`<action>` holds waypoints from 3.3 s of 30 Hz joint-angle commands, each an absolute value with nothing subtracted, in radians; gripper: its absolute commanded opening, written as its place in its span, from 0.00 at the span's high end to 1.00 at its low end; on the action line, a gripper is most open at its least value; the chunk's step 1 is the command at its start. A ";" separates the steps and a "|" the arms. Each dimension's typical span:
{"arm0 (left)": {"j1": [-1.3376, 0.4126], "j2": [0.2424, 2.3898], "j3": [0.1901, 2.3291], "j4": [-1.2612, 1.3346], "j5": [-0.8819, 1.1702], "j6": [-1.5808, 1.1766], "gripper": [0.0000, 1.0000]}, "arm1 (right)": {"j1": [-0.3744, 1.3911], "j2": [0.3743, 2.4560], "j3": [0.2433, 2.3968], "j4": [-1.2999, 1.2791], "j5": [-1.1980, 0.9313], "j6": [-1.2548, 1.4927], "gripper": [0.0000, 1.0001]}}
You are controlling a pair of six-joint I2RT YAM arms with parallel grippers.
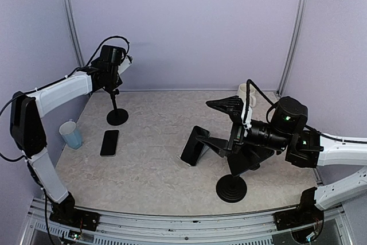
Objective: Remove the phone from the phone stand
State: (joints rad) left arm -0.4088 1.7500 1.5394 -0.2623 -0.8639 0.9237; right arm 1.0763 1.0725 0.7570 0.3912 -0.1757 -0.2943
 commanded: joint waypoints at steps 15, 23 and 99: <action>-0.581 1.524 1.441 -0.525 -0.808 0.544 0.01 | 1.068 1.062 0.792 0.397 -0.188 -0.276 0.06; -0.696 1.387 1.382 -0.436 -0.868 0.327 0.01 | 1.066 1.071 0.800 0.399 -0.180 -0.257 0.06; -0.986 2.091 1.451 -0.181 -0.122 -0.351 0.11 | 0.375 0.866 0.650 0.336 -0.407 0.252 0.02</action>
State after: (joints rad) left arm -0.9825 2.0609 1.4162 -0.1627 -0.1104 -0.3389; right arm 0.3889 0.8795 0.6640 0.3107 -0.4053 0.2485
